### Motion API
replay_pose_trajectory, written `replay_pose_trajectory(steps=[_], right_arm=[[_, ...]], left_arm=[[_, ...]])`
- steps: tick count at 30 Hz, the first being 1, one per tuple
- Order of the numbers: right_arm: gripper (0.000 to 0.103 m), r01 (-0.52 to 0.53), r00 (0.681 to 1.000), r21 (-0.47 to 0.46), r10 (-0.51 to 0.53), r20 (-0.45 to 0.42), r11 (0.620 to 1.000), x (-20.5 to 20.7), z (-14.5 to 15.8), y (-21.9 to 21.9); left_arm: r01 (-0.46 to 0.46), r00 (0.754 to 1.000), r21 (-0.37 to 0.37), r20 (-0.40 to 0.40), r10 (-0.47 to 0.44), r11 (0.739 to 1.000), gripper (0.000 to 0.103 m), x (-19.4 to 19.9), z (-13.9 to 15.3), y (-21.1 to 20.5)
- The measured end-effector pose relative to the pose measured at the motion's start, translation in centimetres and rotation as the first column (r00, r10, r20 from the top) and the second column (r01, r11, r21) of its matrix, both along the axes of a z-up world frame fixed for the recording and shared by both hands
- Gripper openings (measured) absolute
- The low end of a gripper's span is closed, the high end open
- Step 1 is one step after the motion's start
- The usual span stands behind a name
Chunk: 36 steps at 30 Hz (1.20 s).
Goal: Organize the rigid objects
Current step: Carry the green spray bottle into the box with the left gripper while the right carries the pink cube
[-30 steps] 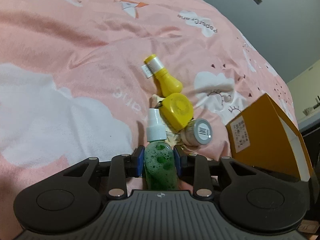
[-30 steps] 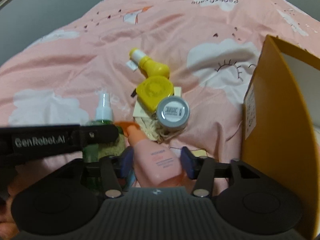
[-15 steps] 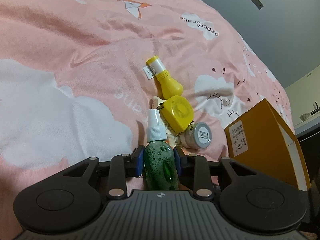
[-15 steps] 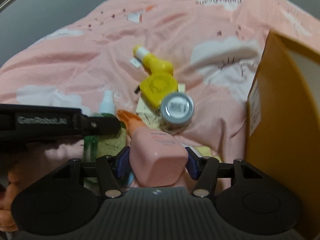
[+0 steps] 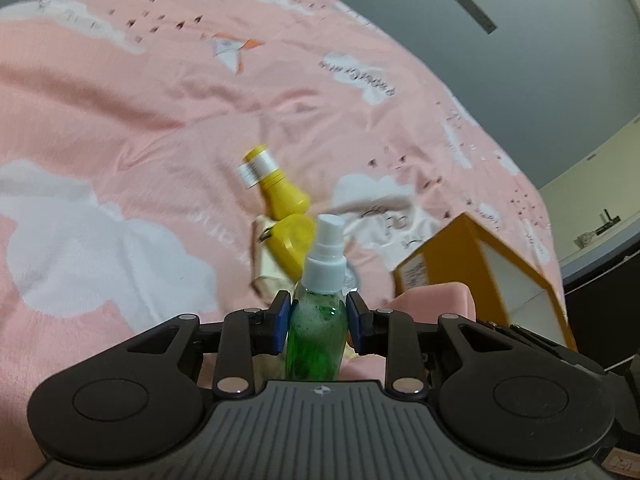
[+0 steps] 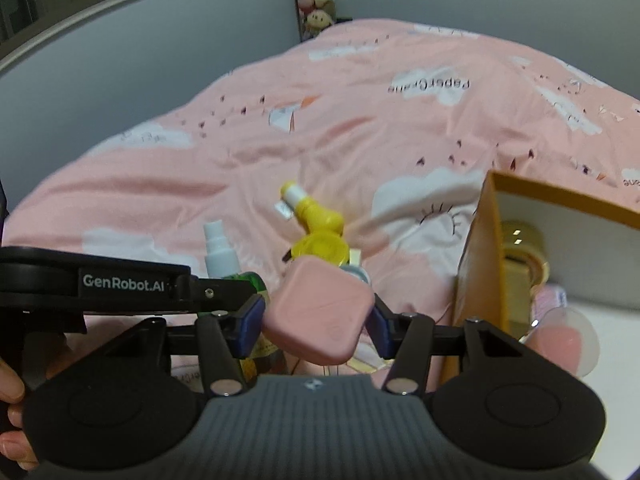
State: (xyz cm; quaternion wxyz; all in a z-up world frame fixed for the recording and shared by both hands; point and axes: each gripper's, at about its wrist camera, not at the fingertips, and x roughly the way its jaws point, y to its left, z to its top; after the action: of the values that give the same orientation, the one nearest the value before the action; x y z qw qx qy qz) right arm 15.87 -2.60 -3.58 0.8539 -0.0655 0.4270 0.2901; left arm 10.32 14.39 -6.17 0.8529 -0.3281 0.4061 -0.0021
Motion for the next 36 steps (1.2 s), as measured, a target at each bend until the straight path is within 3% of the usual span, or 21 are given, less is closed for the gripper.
replay_pose_trajectory(steps=[12,18,23,26,31,36], right_arm=[[0.053,0.086,0.987,0.094,-0.098,0.125,0.992,0.6,7.7,-6.3],[0.053,0.149,0.967,0.061,-0.159,0.197,0.987,1.1,10.2,-10.3],[0.053,0.222,0.950,0.007,-0.218,0.224,0.975,1.9,10.9,-13.8],[0.053,0.266,0.938,-0.022,-0.254,0.234,0.964,2.2,10.9,-15.9],[0.053,0.320,0.928,-0.071,-0.297,0.226,0.945,2.9,10.0,-18.6],[0.053,0.354,0.924,-0.137,-0.324,0.204,0.925,3.5,8.3,-21.1]], left_arm=[[0.093,0.981,0.011,0.168,-0.094,0.996,0.033,1.7,6.6,-4.4],[0.188,0.952,0.037,0.239,-0.191,0.981,0.033,3.5,9.5,-8.3],[0.296,0.921,0.056,0.247,-0.300,0.954,0.033,5.3,10.1,-12.5],[0.361,0.899,0.090,0.232,-0.372,0.928,0.033,6.5,9.7,-15.3],[0.488,0.843,0.162,0.169,-0.511,0.858,0.033,8.0,8.5,-19.4],[0.593,0.762,0.308,0.085,-0.642,0.744,0.033,8.3,7.2,-22.4]])
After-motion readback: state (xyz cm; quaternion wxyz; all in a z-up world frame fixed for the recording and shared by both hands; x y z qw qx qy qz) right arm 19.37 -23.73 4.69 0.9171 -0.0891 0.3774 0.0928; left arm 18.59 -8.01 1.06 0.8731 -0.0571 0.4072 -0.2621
